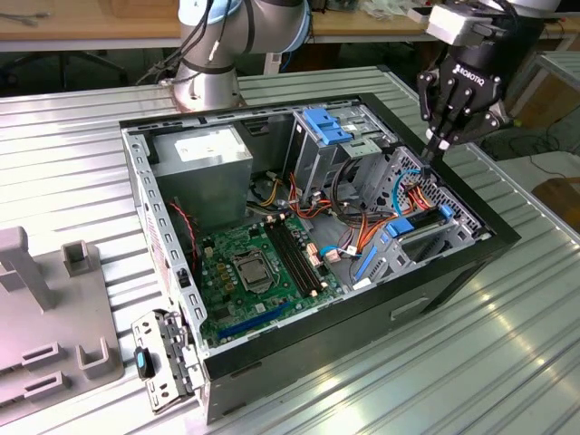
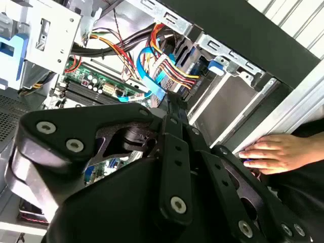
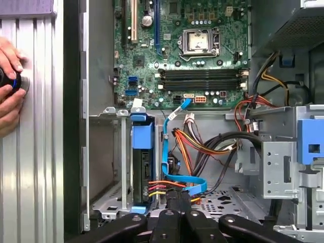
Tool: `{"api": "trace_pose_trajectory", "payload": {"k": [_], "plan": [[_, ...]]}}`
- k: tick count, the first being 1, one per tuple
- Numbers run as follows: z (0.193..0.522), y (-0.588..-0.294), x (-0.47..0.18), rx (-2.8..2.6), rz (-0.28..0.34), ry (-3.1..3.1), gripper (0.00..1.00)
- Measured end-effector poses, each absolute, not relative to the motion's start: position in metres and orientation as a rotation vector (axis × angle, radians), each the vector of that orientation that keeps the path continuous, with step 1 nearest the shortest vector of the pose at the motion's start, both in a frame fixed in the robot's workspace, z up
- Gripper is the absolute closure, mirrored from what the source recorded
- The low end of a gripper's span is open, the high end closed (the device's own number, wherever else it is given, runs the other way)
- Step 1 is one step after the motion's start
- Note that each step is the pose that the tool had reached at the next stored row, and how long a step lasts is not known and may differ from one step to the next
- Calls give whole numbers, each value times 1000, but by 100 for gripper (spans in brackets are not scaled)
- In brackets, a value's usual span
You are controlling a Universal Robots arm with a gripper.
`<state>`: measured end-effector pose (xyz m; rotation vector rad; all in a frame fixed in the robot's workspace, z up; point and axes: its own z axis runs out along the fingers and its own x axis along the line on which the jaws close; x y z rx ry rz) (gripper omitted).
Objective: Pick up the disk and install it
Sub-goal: 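Insert the second disk wire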
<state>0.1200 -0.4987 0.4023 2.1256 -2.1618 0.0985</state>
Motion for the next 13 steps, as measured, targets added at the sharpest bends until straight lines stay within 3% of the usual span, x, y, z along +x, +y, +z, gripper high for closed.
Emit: {"api": "trace_pose_trajectory", "payload": {"k": [1, 3, 4, 13], "plan": [[398, -494, 121, 2112, 117, -2148, 83], [390, -480, 127, 2094, 149, -2130, 58], [387, -480, 127, 2076, 183, -2111, 58], [379, -478, 127, 2051, 235, -2084, 59]]}}
